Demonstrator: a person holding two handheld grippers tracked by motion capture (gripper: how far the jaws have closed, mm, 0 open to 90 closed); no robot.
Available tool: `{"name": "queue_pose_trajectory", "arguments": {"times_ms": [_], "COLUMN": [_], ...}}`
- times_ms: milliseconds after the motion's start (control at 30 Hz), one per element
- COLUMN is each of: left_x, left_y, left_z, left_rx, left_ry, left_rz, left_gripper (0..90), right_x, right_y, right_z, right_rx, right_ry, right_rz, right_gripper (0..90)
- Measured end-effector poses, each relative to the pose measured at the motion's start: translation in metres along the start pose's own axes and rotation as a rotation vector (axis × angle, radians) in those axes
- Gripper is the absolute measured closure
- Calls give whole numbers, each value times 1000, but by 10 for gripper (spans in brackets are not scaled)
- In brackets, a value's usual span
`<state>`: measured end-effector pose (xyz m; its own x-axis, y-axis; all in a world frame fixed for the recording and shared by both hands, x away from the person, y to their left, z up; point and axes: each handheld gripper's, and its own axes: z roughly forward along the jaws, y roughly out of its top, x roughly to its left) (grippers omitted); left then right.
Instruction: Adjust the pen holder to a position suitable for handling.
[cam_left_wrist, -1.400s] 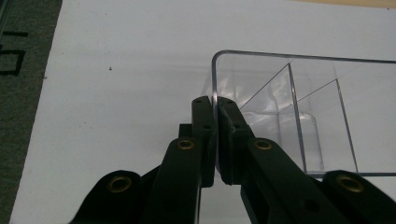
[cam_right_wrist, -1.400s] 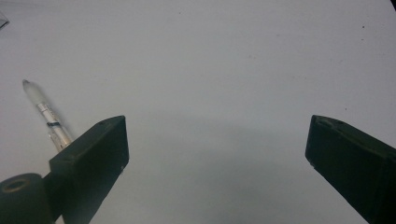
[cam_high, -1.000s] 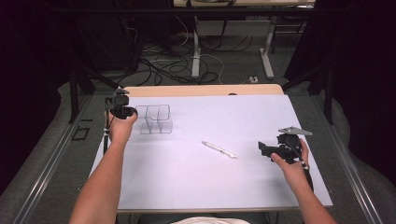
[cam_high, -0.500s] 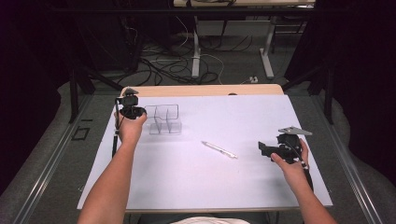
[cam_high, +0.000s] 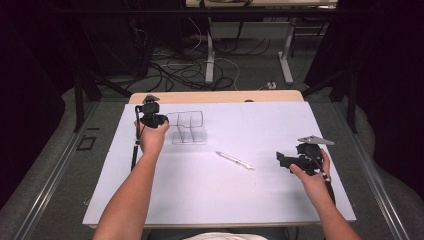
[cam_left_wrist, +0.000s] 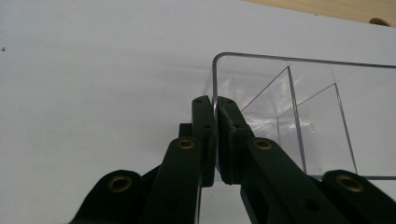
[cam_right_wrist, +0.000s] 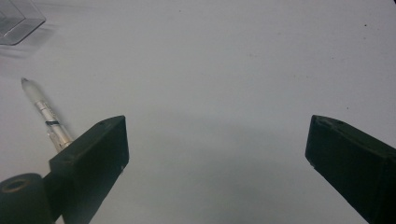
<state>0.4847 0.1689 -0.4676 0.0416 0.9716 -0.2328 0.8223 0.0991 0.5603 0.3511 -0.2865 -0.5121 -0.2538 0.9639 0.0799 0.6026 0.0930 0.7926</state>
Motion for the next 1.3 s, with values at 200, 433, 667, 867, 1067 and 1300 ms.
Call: {"name": "queue_pose_trajectory", "arguments": {"times_ms": [200, 433, 667, 867, 1067, 1300], "left_x": [-10, -19, -28, -32, -37, -41], "left_y": [-1, -4, -6, -7, -9, -10], "left_z": [3, 5, 8, 8, 9, 9], "left_rx": [-10, -13, -4, -9, -7, -5], "left_ry": [-15, -23, -25, -12, -18, -16], "left_rz": [-19, -28, -29, -23, -20, -11], "left_gripper": [874, 873, 872, 869, 855, 849], "right_x": [0, 0, 0, -1, -1, -1], "right_y": [0, 0, 0, 0, 0, 0], "right_z": [0, -1, -1, -1, -1, 0], "right_rx": [0, -1, 0, -2, -2, 2], "right_ry": [2, 5, 4, 4, 4, 2], "right_rz": [4, 8, 10, 1, -3, 2], "right_gripper": [58, 59, 59, 59, 58, 59]}}
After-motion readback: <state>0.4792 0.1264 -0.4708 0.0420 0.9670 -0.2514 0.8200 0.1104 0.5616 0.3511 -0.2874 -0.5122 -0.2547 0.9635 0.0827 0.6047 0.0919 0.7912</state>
